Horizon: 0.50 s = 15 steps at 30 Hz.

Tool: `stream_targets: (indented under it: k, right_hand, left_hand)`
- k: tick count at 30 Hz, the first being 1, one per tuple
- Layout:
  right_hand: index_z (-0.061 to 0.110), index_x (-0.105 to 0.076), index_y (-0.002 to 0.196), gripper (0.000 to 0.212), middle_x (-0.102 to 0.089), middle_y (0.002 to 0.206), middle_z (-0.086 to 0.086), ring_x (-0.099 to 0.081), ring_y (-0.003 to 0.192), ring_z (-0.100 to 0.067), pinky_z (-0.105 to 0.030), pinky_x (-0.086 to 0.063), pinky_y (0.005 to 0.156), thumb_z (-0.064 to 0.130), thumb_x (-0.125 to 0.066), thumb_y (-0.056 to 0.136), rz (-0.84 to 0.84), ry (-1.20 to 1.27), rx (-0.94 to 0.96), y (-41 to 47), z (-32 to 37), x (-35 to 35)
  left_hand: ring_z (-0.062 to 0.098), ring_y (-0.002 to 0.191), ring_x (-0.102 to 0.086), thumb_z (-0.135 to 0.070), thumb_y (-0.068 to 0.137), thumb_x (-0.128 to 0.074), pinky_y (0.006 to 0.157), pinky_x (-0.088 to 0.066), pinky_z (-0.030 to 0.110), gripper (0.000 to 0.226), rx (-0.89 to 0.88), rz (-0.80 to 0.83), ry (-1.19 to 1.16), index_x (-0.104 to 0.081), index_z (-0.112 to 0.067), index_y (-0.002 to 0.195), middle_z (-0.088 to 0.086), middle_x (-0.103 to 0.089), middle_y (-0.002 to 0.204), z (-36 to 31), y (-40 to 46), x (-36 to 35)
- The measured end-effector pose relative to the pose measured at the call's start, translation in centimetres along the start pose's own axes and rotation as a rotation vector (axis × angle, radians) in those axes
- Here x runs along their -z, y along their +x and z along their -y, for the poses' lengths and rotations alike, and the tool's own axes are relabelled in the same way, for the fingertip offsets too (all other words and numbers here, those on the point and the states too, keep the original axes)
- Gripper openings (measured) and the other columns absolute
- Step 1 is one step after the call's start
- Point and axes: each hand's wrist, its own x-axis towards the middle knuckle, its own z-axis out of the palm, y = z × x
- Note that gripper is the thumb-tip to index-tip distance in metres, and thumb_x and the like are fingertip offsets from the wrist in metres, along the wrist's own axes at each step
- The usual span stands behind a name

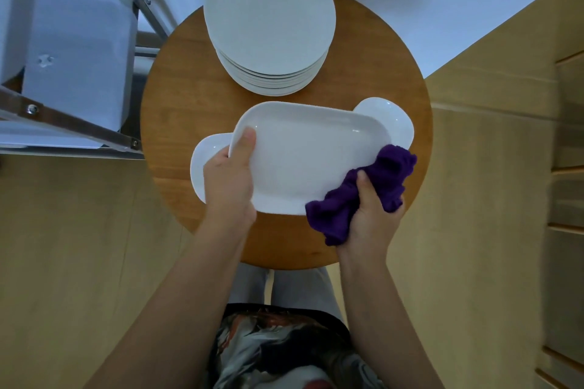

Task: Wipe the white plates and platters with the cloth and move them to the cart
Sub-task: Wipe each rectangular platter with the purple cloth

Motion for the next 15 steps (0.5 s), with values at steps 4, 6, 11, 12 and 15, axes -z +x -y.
stream_targets:
  k: [4, 6, 11, 12, 15]
  right_hand:
    - [0.023, -0.052, 0.115, 0.042, -0.070, 0.092, 0.008, -0.069, 0.080, -0.012, -0.029, -0.057, 0.063, 0.008, -0.072, 0.080, -0.039, 0.136, -0.118, -1.6, -1.4, -2.4]
    - [0.026, -0.047, 0.123, 0.053, -0.067, 0.105, 0.004, -0.068, 0.089, -0.015, -0.033, -0.059, 0.072, 0.011, -0.073, 0.078, -0.001, 0.018, -0.182, -2.3, -2.3, -3.1]
    - [0.020, -0.055, 0.111, 0.041, -0.068, 0.096, -0.004, -0.069, 0.079, -0.021, -0.030, -0.056, 0.058, 0.010, -0.074, 0.076, 0.141, -0.116, -0.396, -0.2, 0.1, -1.8]
    - [0.016, -0.057, 0.111, 0.039, -0.069, 0.091, -0.005, -0.069, 0.075, -0.019, -0.029, -0.055, 0.056, 0.010, -0.073, 0.076, 0.208, -0.157, -0.430, 0.3, 0.8, -1.4]
    - [0.006, -0.062, 0.097, 0.030, -0.068, 0.068, -0.003, -0.065, 0.055, -0.013, -0.022, -0.053, 0.049, 0.013, -0.072, 0.069, 0.389, -0.245, -0.583, 1.2, 2.6, -0.7]
  left_hand:
    - [0.016, 0.082, -0.068, -0.049, 0.091, -0.050, 0.061, -0.059, 0.029, 0.017, 0.138, -0.024, -0.158, -0.058, -0.034, 0.089, -0.009, -0.069, 0.088, 2.3, -2.5, -1.9]
    - [0.015, 0.081, -0.071, -0.051, 0.093, -0.046, 0.066, -0.060, 0.031, 0.023, 0.214, 0.023, -0.220, -0.059, -0.032, 0.099, -0.004, -0.071, 0.091, 3.1, -3.6, -2.4]
    - [0.019, 0.093, -0.068, -0.062, 0.077, -0.051, 0.076, -0.058, 0.035, 0.038, 0.175, 0.277, -0.043, -0.058, -0.034, 0.102, -0.004, -0.069, 0.102, 2.0, -1.9, 0.0]
    - [0.018, 0.093, -0.068, -0.060, 0.079, -0.050, 0.075, -0.056, 0.035, 0.038, 0.181, 0.343, -0.047, -0.059, -0.033, 0.104, -0.004, -0.071, 0.102, 1.4, -1.0, 0.9]
    - [0.021, 0.114, -0.060, -0.019, 0.087, -0.045, 0.090, -0.049, 0.039, 0.038, 0.109, 0.516, 0.012, -0.054, -0.029, 0.123, -0.005, -0.067, 0.116, 0.2, 1.8, 3.2]
